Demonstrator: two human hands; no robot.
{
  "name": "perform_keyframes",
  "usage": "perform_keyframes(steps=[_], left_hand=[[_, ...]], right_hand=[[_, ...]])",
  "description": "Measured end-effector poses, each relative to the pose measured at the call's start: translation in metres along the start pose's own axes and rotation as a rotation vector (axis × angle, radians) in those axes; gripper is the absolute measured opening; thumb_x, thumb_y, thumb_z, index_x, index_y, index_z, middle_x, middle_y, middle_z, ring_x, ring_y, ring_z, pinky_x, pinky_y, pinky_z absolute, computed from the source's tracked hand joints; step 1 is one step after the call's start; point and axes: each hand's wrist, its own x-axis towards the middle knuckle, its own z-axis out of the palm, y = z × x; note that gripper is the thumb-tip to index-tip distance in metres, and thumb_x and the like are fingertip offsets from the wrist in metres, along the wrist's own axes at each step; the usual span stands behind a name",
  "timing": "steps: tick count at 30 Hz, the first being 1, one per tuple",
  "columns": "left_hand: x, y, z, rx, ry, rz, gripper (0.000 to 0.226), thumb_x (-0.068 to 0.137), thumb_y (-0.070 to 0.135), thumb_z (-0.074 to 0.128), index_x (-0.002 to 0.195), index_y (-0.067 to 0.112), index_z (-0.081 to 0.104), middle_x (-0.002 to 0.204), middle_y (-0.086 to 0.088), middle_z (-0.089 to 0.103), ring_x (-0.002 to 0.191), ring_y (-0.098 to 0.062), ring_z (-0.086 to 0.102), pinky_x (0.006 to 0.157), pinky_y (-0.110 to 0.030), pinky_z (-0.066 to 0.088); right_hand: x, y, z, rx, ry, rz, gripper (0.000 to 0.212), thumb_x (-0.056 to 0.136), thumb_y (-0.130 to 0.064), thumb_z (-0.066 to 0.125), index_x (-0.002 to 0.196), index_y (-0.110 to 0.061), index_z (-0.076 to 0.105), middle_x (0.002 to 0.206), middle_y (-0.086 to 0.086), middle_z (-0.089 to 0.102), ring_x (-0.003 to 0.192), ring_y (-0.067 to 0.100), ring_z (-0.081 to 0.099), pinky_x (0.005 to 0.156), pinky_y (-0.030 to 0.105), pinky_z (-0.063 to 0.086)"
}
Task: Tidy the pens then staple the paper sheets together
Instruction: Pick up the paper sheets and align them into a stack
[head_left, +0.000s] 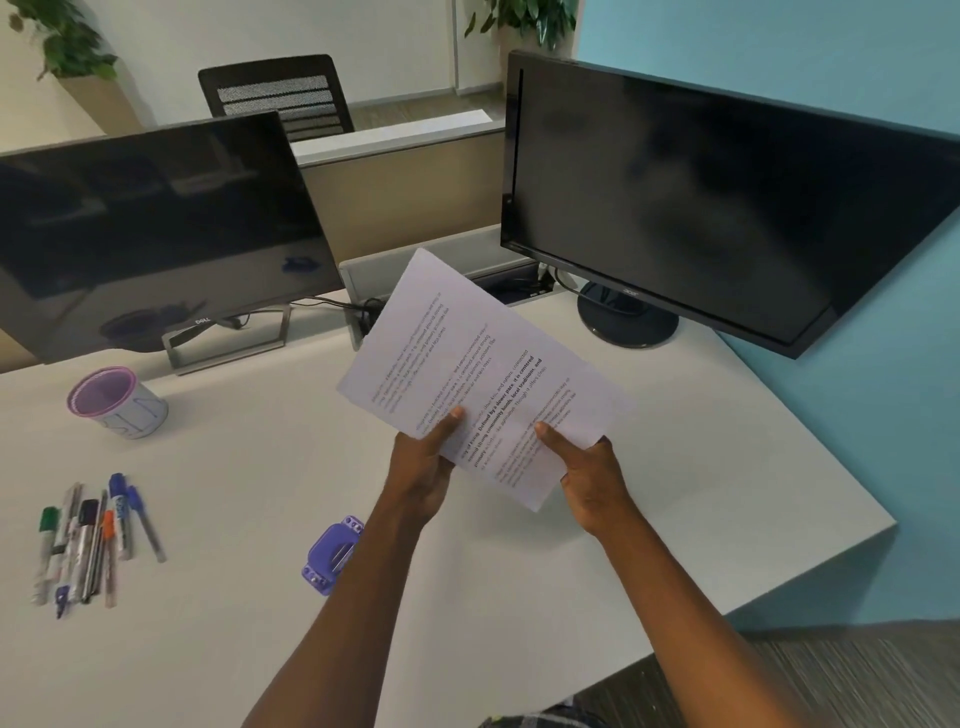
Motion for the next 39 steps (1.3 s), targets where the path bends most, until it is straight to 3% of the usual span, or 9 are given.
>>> perform_keyframes(steps=[3, 6, 8, 12, 17, 21, 26, 33, 39], left_hand=[[0.012, 0.027, -0.023, -0.011, 0.066, -0.001, 0.053, 0.089, -0.002, 0.076, 0.138, 0.016, 0.063, 0.138, -0.012, 0.071, 0.125, -0.030, 0.070, 0.089, -0.037, 0.064], [0.021, 0.058, -0.049, 0.200, 0.083, -0.058, 0.030, 0.091, 0.006, 0.075, 0.119, 0.016, 0.076, 0.124, -0.011, 0.078, 0.113, -0.031, 0.072, 0.080, -0.032, 0.064], [0.024, 0.072, -0.058, 0.350, 0.019, -0.090, 0.026, 0.088, 0.015, 0.080, 0.113, 0.021, 0.081, 0.121, -0.008, 0.079, 0.107, -0.026, 0.074, 0.080, -0.032, 0.064], [0.019, 0.070, -0.055, 0.555, -0.081, -0.117, 0.036, 0.078, 0.028, 0.091, 0.112, 0.018, 0.083, 0.121, -0.011, 0.079, 0.106, -0.027, 0.077, 0.088, -0.038, 0.064], [0.011, 0.045, -0.053, 0.581, -0.026, -0.085, 0.011, 0.086, 0.010, 0.083, 0.097, 0.014, 0.086, 0.110, -0.012, 0.082, 0.101, -0.031, 0.079, 0.079, -0.030, 0.064], [0.009, 0.032, -0.055, 0.639, -0.032, -0.074, 0.019, 0.089, 0.007, 0.082, 0.108, 0.012, 0.082, 0.112, -0.009, 0.082, 0.103, -0.028, 0.079, 0.082, -0.028, 0.063], [0.007, 0.025, -0.058, 0.659, -0.039, -0.109, 0.034, 0.080, 0.024, 0.086, 0.112, 0.015, 0.082, 0.113, -0.007, 0.082, 0.103, -0.025, 0.079, 0.088, -0.033, 0.065], [0.005, 0.019, -0.062, 0.733, -0.010, -0.135, 0.027, 0.080, 0.032, 0.084, 0.105, 0.021, 0.084, 0.109, -0.002, 0.083, 0.100, -0.020, 0.079, 0.088, -0.035, 0.063], [-0.001, 0.019, -0.063, 0.785, -0.008, -0.179, 0.009, 0.089, 0.025, 0.084, 0.098, 0.028, 0.086, 0.108, 0.000, 0.083, 0.101, -0.020, 0.079, 0.089, -0.036, 0.063]], right_hand=[[0.001, -0.020, -0.016, -0.128, 0.020, -0.038, 0.044, 0.086, -0.007, 0.079, 0.127, -0.016, 0.068, 0.124, 0.007, 0.074, 0.117, 0.025, 0.070, 0.099, 0.038, 0.057], [0.004, -0.040, -0.031, -0.228, 0.044, -0.063, 0.037, 0.084, -0.009, 0.081, 0.119, -0.017, 0.072, 0.117, 0.002, 0.077, 0.108, 0.018, 0.073, 0.085, 0.027, 0.061], [0.007, -0.048, -0.039, -0.285, 0.038, -0.067, 0.033, 0.083, -0.012, 0.083, 0.113, -0.022, 0.074, 0.113, -0.001, 0.078, 0.102, 0.015, 0.075, 0.077, 0.023, 0.061], [0.012, -0.048, -0.047, -0.424, 0.001, -0.030, 0.036, 0.081, -0.023, 0.086, 0.114, -0.023, 0.073, 0.109, -0.002, 0.079, 0.098, 0.016, 0.076, 0.078, 0.030, 0.063], [0.015, -0.026, -0.057, -0.456, 0.074, -0.012, 0.032, 0.079, -0.020, 0.088, 0.108, -0.022, 0.074, 0.104, -0.004, 0.080, 0.094, 0.013, 0.077, 0.073, 0.024, 0.062], [0.015, -0.016, -0.070, -0.458, 0.113, 0.008, 0.036, 0.080, -0.018, 0.087, 0.113, -0.019, 0.073, 0.103, -0.004, 0.080, 0.095, 0.014, 0.076, 0.073, 0.024, 0.061], [0.016, -0.009, -0.078, -0.473, 0.127, 0.035, 0.036, 0.079, -0.019, 0.088, 0.112, -0.018, 0.074, 0.104, -0.003, 0.080, 0.095, 0.013, 0.076, 0.076, 0.025, 0.061], [0.013, -0.009, -0.079, -0.456, 0.111, 0.051, 0.025, 0.084, -0.016, 0.083, 0.108, -0.023, 0.077, 0.102, -0.005, 0.081, 0.091, 0.010, 0.076, 0.067, 0.018, 0.057], [0.009, -0.006, -0.079, -0.541, 0.102, 0.065, 0.023, 0.083, -0.021, 0.084, 0.102, -0.031, 0.075, 0.097, -0.010, 0.080, 0.084, 0.003, 0.075, 0.059, 0.014, 0.054]])
